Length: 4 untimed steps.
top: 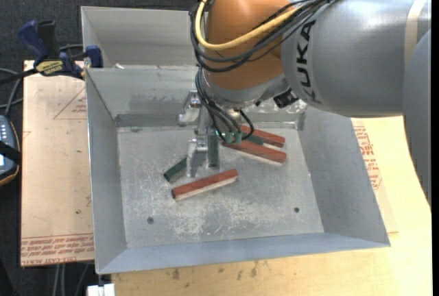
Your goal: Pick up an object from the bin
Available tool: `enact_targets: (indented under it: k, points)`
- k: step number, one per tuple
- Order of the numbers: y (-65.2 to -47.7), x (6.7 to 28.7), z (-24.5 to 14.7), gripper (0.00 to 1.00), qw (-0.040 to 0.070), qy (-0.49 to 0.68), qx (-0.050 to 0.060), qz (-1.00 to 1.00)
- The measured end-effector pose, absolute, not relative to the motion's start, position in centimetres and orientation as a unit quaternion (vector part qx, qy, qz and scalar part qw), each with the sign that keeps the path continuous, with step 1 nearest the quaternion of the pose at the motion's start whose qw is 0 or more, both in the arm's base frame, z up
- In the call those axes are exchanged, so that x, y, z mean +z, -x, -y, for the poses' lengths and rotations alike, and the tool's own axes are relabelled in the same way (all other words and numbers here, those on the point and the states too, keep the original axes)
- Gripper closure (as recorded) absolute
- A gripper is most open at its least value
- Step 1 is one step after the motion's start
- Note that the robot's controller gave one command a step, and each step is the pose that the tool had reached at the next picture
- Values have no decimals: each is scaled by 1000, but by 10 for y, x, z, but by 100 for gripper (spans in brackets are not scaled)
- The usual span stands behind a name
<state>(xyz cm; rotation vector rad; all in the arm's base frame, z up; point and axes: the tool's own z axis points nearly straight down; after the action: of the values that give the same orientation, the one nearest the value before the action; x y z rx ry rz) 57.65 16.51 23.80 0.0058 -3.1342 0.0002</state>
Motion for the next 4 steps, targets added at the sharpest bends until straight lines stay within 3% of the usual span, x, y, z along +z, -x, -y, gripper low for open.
enact_targets:
  k: [1, 2, 3, 4]
  points:
    - [-578, 243, -164, 0, 0, 0, -1, 1000]
    - [-562, 196, -164, 0, -3, -26, -1, 1000]
    - [-583, 145, -144, 0, -2, -46, -1, 999]
    - [-597, 80, -126, 100, -9, -148, -2, 989]
